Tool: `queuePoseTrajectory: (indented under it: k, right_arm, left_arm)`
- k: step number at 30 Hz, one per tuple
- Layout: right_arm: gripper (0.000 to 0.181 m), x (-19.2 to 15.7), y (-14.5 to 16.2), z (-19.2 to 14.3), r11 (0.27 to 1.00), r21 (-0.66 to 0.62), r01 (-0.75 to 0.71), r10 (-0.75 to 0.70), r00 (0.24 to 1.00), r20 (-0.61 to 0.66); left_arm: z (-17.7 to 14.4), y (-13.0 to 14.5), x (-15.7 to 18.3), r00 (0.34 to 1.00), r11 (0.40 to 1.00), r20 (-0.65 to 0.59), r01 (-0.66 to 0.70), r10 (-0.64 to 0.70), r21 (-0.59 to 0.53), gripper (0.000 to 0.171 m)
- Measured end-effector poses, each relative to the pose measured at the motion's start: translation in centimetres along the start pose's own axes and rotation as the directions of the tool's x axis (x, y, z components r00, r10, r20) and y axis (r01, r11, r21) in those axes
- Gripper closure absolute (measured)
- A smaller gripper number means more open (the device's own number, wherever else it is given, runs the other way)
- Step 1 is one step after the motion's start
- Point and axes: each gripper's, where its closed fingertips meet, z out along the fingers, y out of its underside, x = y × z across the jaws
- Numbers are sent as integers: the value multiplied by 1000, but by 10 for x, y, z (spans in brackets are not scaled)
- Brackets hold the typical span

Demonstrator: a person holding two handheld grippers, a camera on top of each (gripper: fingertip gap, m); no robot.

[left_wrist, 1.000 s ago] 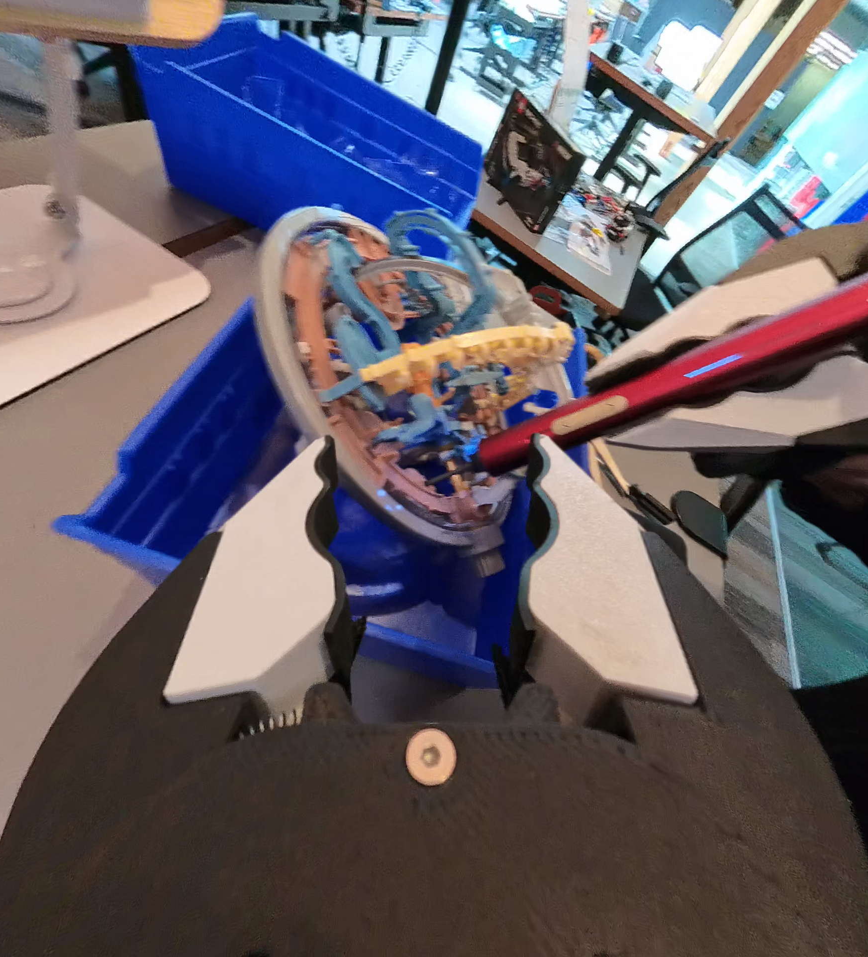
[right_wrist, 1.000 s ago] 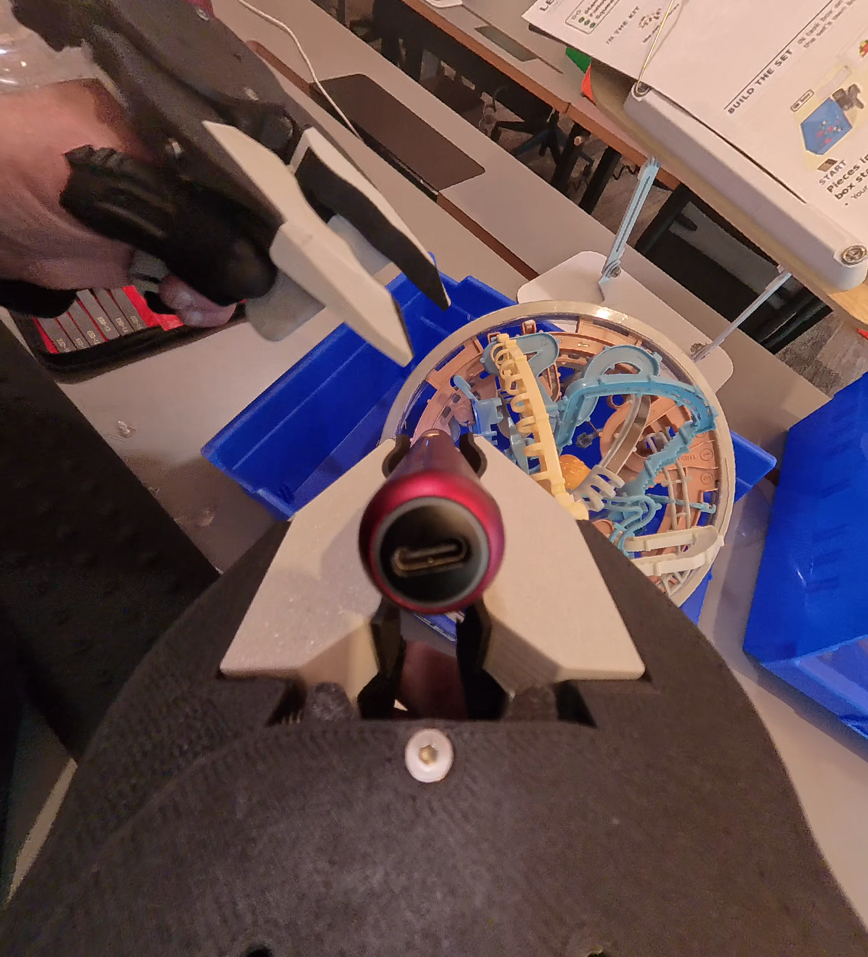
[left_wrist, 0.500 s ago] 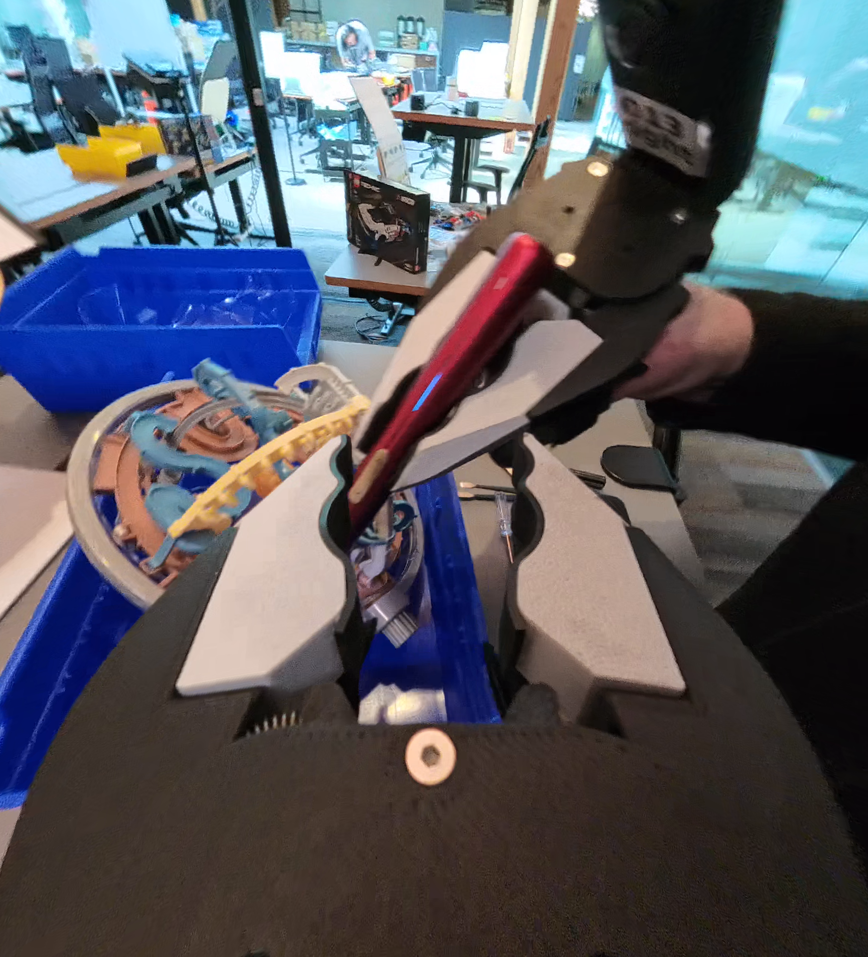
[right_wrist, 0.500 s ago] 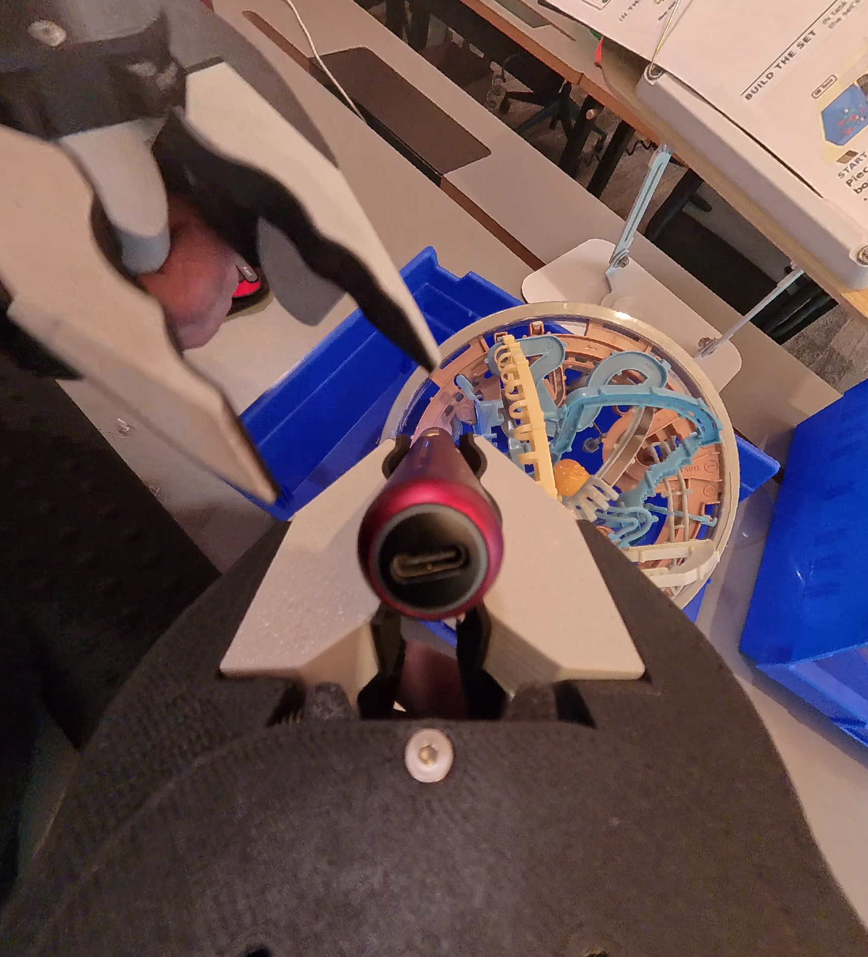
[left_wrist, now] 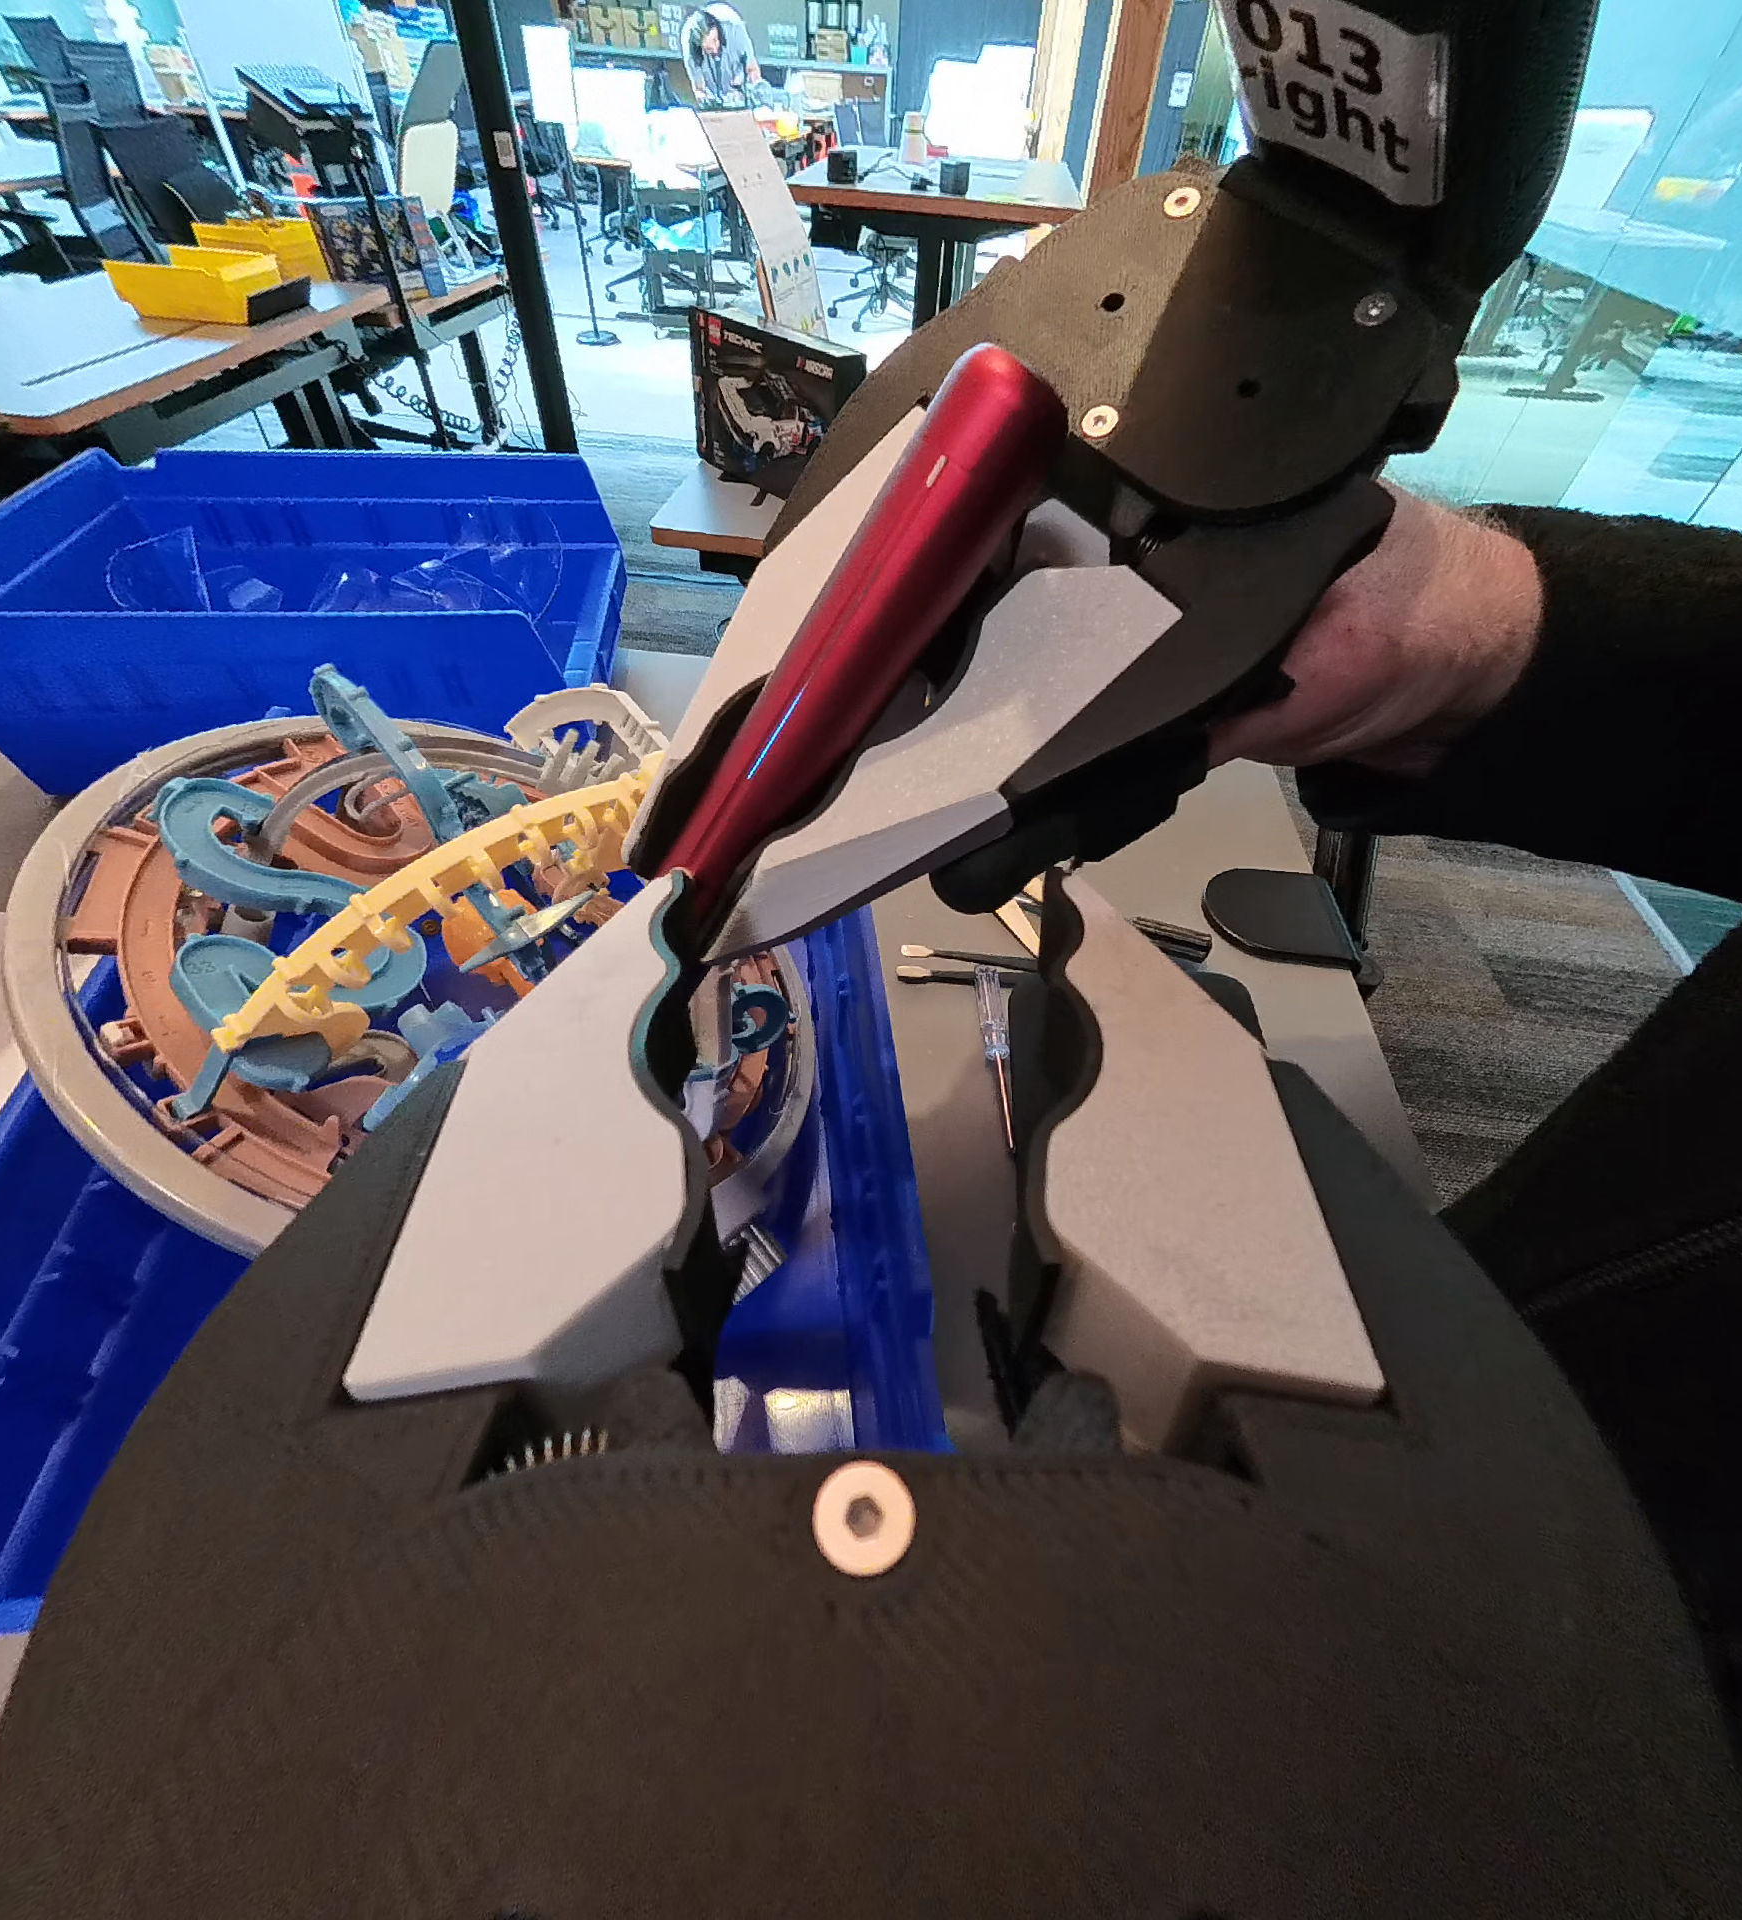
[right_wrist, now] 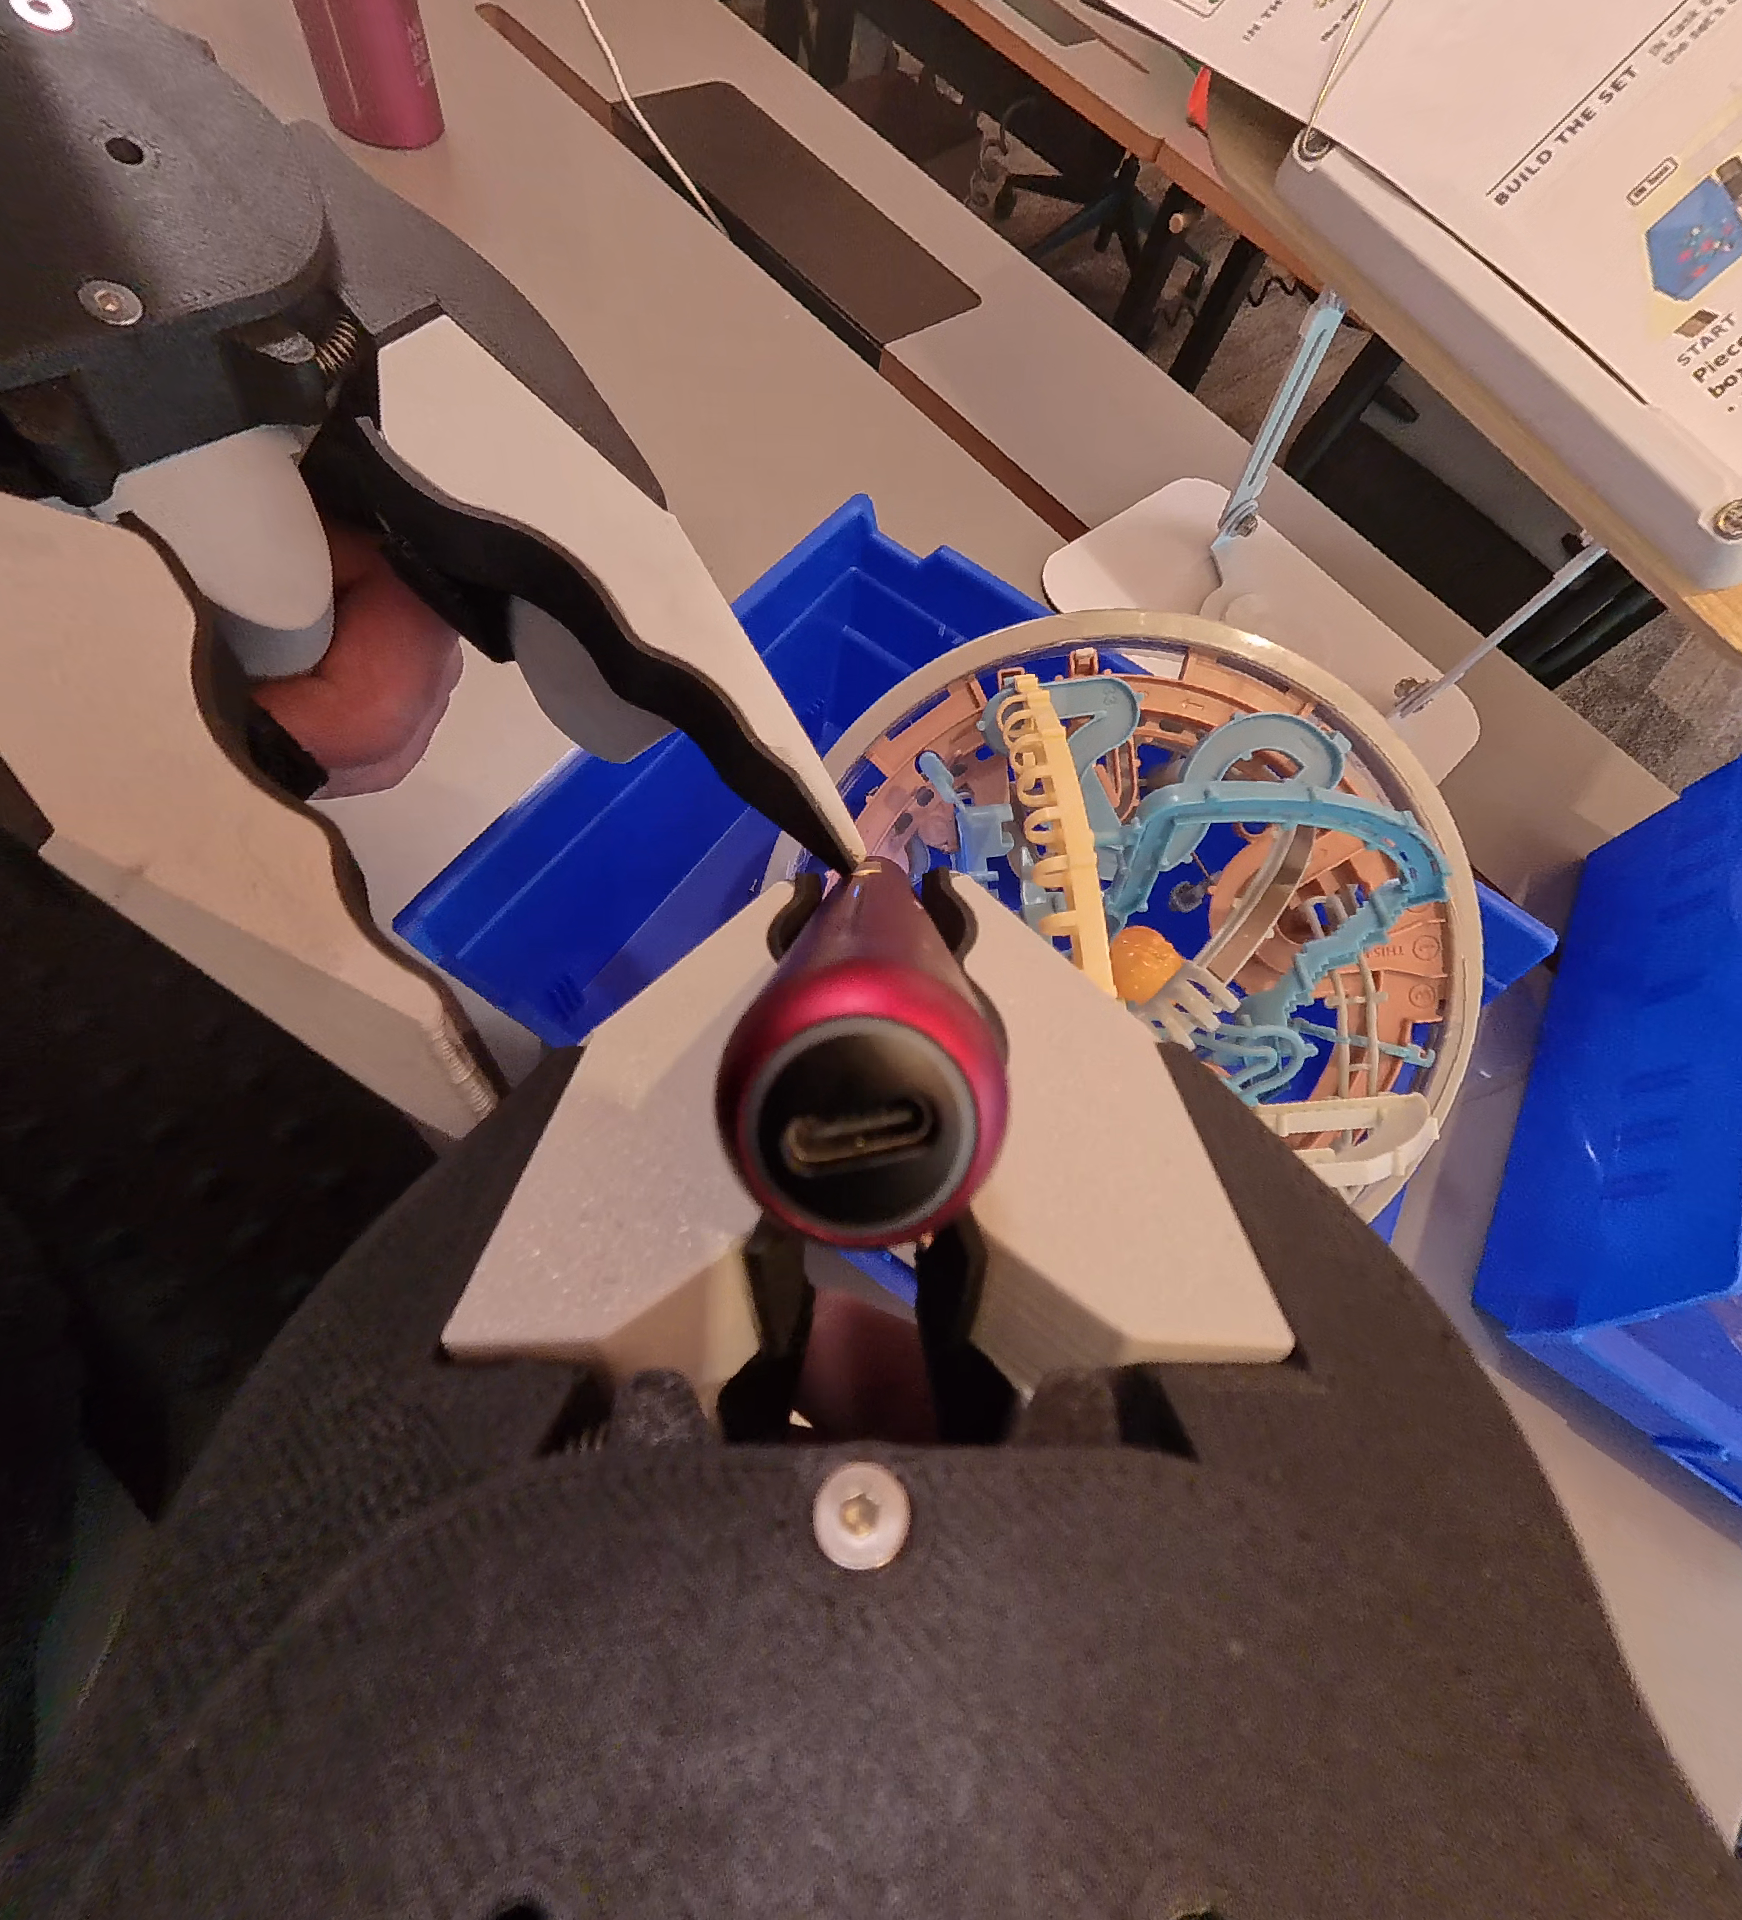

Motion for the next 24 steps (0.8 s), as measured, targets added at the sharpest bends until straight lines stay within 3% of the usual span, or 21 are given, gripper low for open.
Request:
queuePoseTrajectory:
  k: [24]
  right_arm:
    - [162,1,-3,5,999,-34,41,-42,999,-20]
  left_arm:
    - [-2,1,-4,999,998,-6,50,-50,34,105]
